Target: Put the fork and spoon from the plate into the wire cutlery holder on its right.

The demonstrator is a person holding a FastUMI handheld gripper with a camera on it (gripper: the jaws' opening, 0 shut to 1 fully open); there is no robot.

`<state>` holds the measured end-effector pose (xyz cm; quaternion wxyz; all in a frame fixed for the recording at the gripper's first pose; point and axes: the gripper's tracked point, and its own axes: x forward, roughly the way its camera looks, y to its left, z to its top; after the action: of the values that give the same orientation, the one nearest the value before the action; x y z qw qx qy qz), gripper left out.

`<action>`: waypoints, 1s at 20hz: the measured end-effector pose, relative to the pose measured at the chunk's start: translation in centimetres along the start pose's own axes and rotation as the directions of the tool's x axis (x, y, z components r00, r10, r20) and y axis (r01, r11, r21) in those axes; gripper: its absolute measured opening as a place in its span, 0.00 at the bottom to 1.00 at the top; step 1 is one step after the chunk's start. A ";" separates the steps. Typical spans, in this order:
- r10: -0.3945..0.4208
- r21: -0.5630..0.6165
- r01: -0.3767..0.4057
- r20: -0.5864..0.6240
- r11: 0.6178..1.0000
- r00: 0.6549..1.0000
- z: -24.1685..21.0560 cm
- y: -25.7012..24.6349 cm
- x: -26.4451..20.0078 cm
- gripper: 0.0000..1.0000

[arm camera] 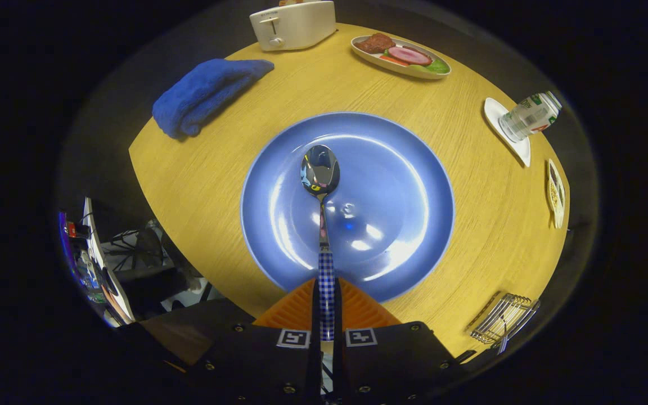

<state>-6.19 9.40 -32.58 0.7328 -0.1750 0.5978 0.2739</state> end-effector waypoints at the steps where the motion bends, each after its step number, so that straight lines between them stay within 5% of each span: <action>1: -0.001 0.014 0.001 0.001 1.000 1.000 -0.3 -0.3 -0.5 0.08; 20: -0.143 0.230 0.145 -0.025 0.962 0.989 -7.8 -11.8 -13.2 0.09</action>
<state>-6.90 -7.00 -22.30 0.7637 -0.1324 0.6144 0.1478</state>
